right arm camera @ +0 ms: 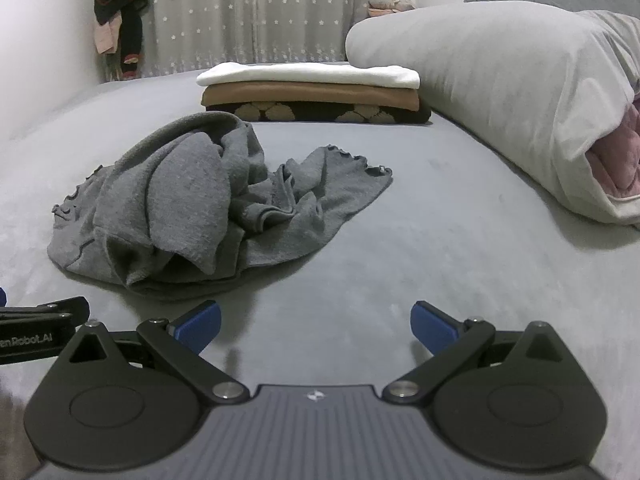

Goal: Fold clothes
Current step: 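Move both grippers open toward the crumpled grey knit garment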

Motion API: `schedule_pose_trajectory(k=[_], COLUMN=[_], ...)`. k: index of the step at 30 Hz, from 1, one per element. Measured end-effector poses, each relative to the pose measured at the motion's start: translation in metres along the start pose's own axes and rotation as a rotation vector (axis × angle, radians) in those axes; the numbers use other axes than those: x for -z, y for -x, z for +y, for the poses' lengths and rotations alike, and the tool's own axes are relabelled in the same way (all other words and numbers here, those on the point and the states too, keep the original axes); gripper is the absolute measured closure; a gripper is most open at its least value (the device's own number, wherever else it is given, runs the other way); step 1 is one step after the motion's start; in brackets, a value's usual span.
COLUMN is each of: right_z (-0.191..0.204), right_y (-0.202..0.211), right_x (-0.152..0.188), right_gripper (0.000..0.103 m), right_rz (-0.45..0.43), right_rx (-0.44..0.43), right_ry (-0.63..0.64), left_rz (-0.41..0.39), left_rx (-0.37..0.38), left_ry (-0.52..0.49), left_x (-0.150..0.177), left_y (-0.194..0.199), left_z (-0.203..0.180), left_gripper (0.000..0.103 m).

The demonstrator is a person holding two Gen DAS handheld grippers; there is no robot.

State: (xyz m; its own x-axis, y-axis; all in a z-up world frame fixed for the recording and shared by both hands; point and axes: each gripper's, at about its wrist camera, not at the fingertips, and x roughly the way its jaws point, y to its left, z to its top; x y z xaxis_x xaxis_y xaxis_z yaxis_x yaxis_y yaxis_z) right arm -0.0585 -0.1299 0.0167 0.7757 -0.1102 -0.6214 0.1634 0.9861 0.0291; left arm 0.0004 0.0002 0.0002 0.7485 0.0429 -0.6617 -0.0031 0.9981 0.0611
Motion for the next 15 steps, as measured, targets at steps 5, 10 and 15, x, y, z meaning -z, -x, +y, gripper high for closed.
schedule_pose_trajectory(k=[5, 10, 15], right_z=[-0.005, 0.002, 0.001], right_y=[-0.005, 0.001, 0.007], right_x=[-0.001, -0.005, -0.023], right_gripper=[0.0, 0.0, 0.0], right_rz=[0.014, 0.038, 0.07], right_rx=[0.008, -0.009, -0.046], right_ry=[0.023, 0.038, 0.038], left_rz=[0.009, 0.026, 0.038], left_rx=[0.011, 0.002, -0.013], left_ry=[0.001, 0.007, 0.018], left_x=[-0.002, -0.01, -0.026], left_y=[-0.001, 0.0, 0.006], left_z=[0.001, 0.008, 0.011], left_gripper=[0.0, 0.0, 0.0])
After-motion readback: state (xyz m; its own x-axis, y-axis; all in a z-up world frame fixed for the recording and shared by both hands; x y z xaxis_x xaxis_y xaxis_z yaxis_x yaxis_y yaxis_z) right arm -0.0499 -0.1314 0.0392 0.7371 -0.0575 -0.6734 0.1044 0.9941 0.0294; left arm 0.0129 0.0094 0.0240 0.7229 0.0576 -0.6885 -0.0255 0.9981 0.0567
